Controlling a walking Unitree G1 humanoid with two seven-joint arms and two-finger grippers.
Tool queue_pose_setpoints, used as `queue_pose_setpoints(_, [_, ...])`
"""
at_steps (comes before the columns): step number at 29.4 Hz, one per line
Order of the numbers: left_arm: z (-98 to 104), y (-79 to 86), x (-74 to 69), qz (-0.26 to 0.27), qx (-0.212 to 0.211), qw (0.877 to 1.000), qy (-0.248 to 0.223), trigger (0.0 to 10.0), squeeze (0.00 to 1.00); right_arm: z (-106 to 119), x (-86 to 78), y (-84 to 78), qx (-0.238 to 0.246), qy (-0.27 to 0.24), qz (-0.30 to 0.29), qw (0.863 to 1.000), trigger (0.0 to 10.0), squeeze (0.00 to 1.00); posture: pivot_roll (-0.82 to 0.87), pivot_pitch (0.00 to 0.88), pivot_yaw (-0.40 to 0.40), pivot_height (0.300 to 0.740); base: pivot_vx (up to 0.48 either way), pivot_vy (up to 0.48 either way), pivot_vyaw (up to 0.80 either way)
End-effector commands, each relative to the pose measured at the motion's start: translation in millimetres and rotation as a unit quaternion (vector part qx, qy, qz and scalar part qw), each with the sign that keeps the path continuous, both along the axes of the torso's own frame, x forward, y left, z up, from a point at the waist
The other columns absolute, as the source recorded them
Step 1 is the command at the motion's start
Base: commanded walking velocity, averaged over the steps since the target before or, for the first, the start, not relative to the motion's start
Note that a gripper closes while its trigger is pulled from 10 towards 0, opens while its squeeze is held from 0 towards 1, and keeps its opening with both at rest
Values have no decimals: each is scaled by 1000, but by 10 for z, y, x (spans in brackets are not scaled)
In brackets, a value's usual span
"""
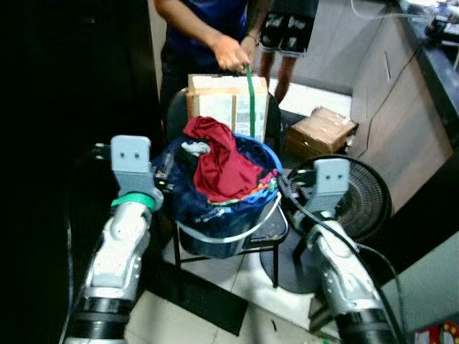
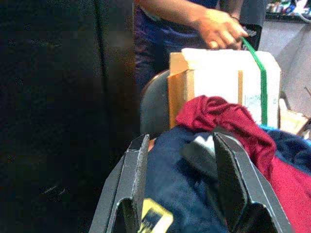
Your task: Clothes washing
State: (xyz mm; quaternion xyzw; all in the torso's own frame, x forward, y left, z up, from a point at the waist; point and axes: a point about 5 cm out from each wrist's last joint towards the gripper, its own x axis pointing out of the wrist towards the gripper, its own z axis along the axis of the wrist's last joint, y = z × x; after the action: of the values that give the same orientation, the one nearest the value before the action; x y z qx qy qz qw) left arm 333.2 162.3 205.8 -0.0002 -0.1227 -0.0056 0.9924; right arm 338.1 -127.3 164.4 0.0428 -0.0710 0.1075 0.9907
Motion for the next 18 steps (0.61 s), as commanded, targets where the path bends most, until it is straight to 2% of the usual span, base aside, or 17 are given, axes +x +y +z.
queue_pose_setpoints(1, [7,-58,3,-17,-9,1000,1,10000,0,0,13,-36,-13,-3,-10,1000,10000,0,109,0,-30,740,371,0,0])
queue_pose_setpoints(5, [-9,-103,11,-27,-14,1000,3,10000,0,-4,39,-145,-22,-5,-33,999,10000,0,94,0,-31,740,368,0,0])
queue_pose_setpoints(7, [-9,-103,11,-27,-14,1000,3,10000,0,-4,39,-145,-22,-5,-33,999,10000,0,94,0,-31,740,360,0,0])
queue_pose_setpoints(10, [-68,-137,3,-42,-22,999,13,10000,0,-3,50,-361,-29,0,-83,996,10000,0,60,23,-28,740,358,0,0])
queue_pose_setpoints(18, [-101,-145,-26,-44,-26,999,17,10000,0,7,18,-435,-16,0,-86,996,10000,0,51,24,-22,740,356,0,0])
